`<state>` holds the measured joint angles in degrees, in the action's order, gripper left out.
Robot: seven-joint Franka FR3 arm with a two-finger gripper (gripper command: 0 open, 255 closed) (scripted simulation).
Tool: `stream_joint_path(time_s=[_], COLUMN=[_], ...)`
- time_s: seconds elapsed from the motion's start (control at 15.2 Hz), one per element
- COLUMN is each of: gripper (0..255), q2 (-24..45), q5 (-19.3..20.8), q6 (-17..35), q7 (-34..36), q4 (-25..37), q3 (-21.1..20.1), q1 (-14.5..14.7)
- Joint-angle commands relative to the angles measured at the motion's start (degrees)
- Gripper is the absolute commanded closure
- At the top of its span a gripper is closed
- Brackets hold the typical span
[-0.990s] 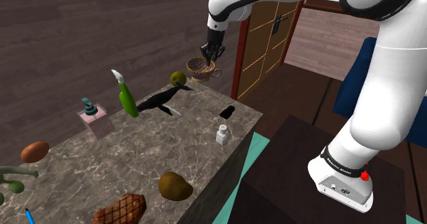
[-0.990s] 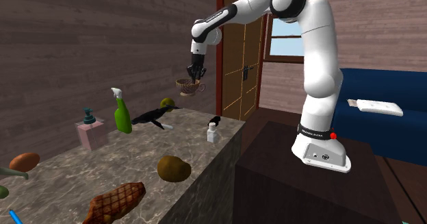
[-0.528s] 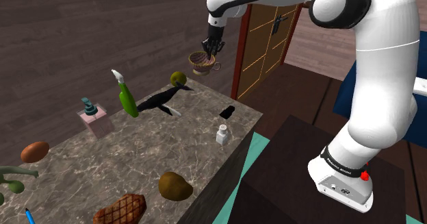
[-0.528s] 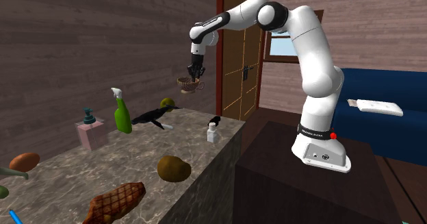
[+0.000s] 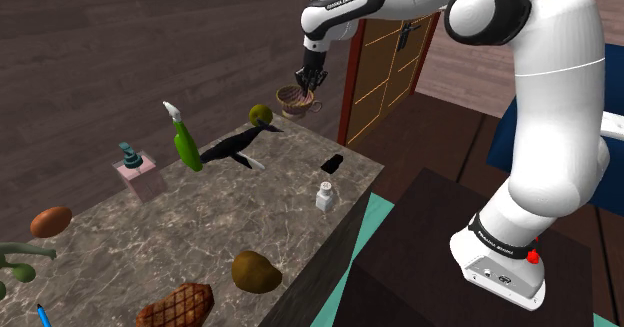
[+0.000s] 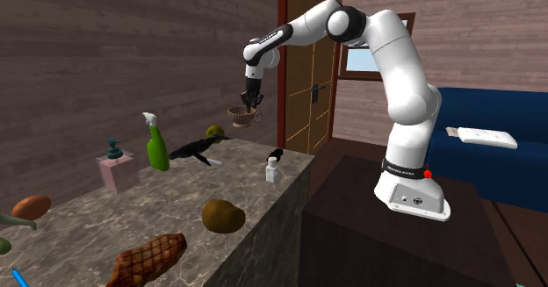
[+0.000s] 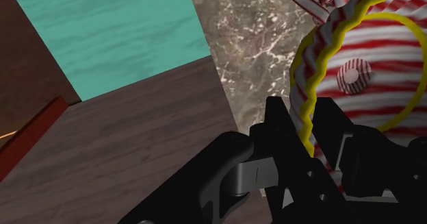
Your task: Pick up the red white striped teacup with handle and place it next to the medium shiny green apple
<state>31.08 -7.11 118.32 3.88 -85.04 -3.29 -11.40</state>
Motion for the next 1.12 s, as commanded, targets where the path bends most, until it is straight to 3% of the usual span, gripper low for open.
stream_joint_path(time_s=[0.0, 1.06], gripper=[255, 255], q2=[0.42, 6.18], q5=[-0.06, -0.44], q6=[1.31, 10.48], q7=[-0.15, -1.40], q4=[-0.82, -4.29], q3=[-0.02, -0.14], q1=[0.02, 0.07])
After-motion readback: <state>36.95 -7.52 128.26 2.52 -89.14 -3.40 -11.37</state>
